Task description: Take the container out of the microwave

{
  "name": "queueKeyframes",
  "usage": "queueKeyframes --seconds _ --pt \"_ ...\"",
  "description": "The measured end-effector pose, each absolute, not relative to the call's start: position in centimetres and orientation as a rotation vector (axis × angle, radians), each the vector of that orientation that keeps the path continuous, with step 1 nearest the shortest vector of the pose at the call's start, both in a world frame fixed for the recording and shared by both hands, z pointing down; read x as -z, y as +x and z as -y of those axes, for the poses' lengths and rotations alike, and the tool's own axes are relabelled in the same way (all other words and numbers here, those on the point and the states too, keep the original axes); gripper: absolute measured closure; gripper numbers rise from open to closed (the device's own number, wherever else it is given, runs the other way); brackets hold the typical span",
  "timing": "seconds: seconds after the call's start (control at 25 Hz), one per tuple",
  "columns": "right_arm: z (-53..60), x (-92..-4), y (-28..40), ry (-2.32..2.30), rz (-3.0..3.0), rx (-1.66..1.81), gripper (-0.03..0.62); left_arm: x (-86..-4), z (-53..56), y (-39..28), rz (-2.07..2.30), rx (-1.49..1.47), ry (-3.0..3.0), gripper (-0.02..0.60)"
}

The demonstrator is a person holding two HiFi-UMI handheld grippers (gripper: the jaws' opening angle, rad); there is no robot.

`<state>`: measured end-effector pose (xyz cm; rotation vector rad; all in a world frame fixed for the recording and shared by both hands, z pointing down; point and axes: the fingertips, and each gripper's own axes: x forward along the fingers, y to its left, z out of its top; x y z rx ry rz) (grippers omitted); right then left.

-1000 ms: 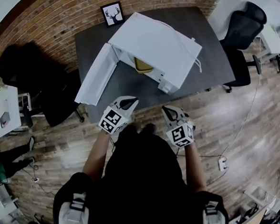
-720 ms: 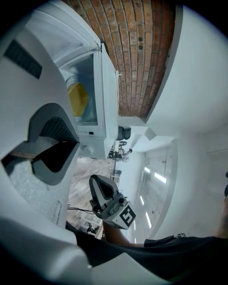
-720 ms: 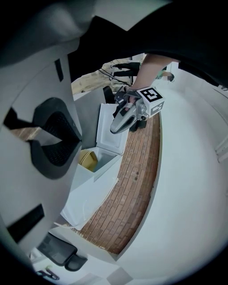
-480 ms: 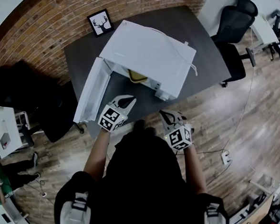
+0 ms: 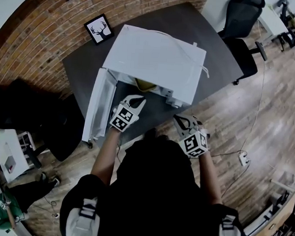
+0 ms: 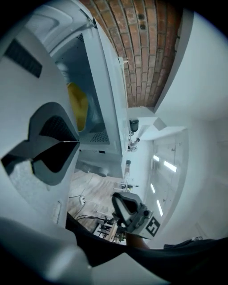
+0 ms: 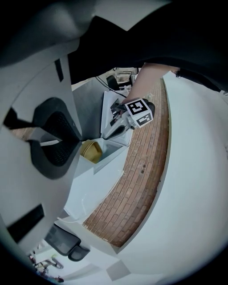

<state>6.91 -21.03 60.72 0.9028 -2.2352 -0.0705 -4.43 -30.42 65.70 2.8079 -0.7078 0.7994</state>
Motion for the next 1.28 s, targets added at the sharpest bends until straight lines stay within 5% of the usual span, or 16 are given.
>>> queueKeyframes --seconds 1.28 --pt "19.3 -62.4 10.4 1.054 2.117 -0.01 0.595 -74.0 35.3 -1.7 0.426 -1.379 2.86 0.489"
